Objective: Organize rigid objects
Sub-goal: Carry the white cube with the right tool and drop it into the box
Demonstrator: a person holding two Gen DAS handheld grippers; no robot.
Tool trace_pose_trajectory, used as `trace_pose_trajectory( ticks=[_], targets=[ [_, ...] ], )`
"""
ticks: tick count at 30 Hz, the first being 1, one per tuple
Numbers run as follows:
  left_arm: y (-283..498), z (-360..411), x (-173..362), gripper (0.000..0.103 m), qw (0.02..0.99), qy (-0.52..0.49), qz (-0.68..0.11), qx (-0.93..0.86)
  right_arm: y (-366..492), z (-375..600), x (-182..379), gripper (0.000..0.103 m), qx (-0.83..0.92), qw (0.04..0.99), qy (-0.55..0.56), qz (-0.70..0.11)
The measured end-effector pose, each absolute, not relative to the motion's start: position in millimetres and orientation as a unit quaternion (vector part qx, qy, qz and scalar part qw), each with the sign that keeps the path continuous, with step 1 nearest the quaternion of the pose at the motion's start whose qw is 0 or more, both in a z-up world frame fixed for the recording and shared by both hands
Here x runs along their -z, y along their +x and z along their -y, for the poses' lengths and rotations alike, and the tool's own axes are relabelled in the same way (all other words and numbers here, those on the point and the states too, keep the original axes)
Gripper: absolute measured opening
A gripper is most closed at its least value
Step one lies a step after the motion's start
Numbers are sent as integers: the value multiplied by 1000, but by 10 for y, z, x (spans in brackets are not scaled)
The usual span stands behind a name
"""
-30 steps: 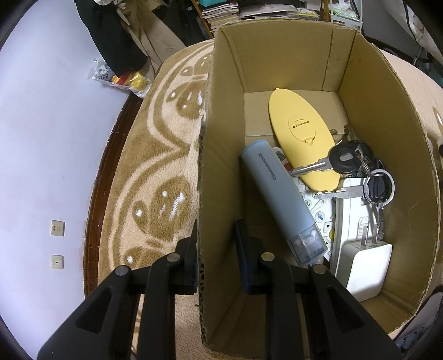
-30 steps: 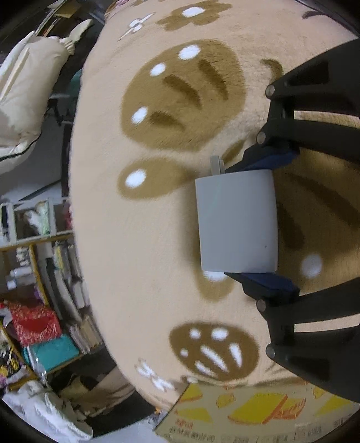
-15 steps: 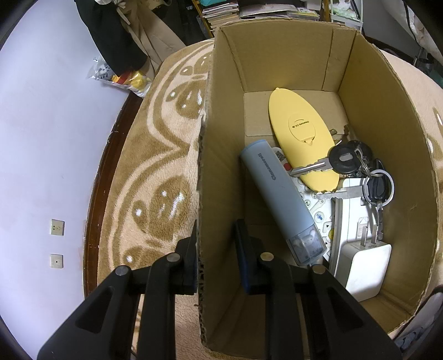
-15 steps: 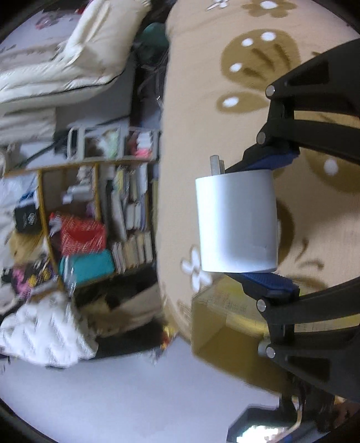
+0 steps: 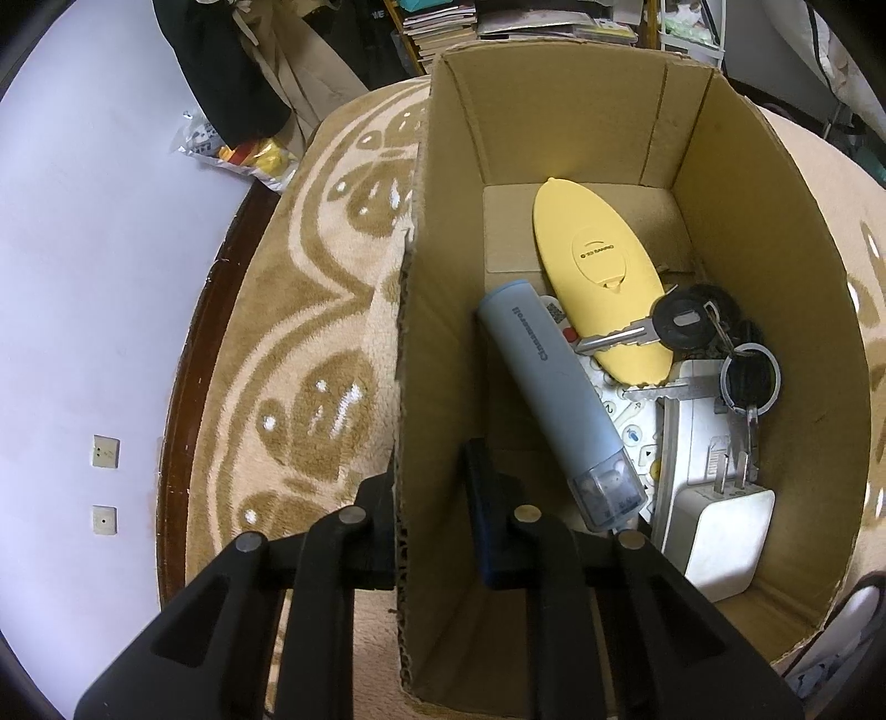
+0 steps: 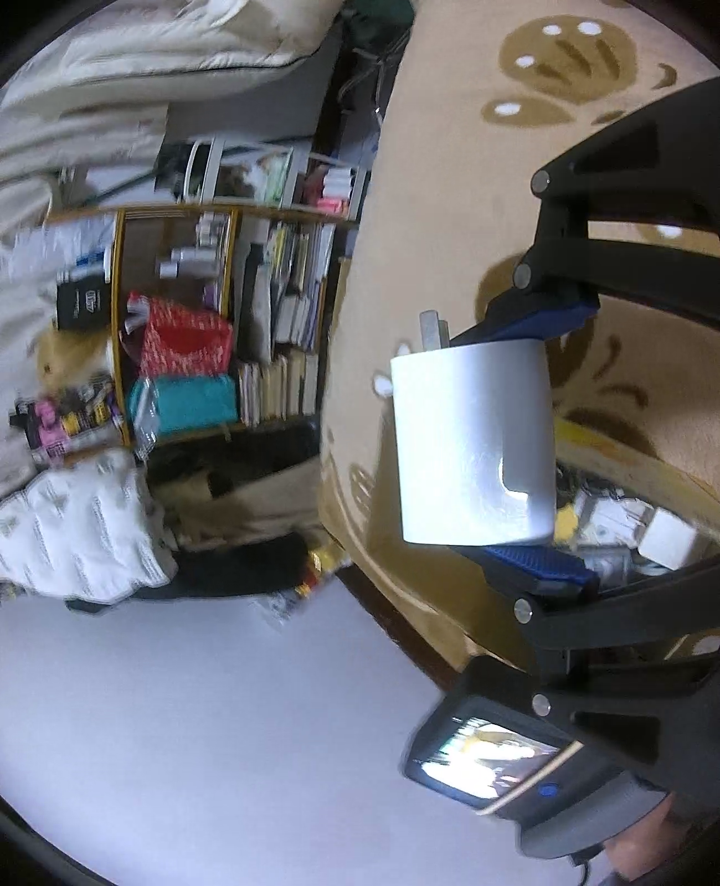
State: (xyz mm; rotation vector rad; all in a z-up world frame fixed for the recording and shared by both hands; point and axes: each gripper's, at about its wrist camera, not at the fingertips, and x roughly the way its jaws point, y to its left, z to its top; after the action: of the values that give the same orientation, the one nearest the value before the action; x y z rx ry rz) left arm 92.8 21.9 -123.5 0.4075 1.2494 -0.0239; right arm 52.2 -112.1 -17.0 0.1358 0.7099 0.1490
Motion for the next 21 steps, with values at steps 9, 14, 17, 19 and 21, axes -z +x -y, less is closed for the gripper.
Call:
trace_pose_trajectory(
  ticks=[9, 14, 17, 19, 21],
  targets=[
    [946, -256, 1222, 17, 792, 175, -585, 12, 548, 929, 402, 65, -98, 920, 64, -375],
    [952, -274, 1218, 17, 792, 166, -588, 14, 576, 888, 473, 65, -107, 914, 69, -385],
    [963, -299, 1219, 18, 792, 160, -589, 15, 590, 861, 524, 66, -105, 912, 64, -391],
    [969, -308, 1217, 18, 792, 156, -590, 16, 592, 869, 519, 66, -104, 913, 63, -390],
    [971, -310, 1215, 18, 792, 154, -591, 16, 598, 875, 525, 66, -104, 912, 69, -391]
  ],
)
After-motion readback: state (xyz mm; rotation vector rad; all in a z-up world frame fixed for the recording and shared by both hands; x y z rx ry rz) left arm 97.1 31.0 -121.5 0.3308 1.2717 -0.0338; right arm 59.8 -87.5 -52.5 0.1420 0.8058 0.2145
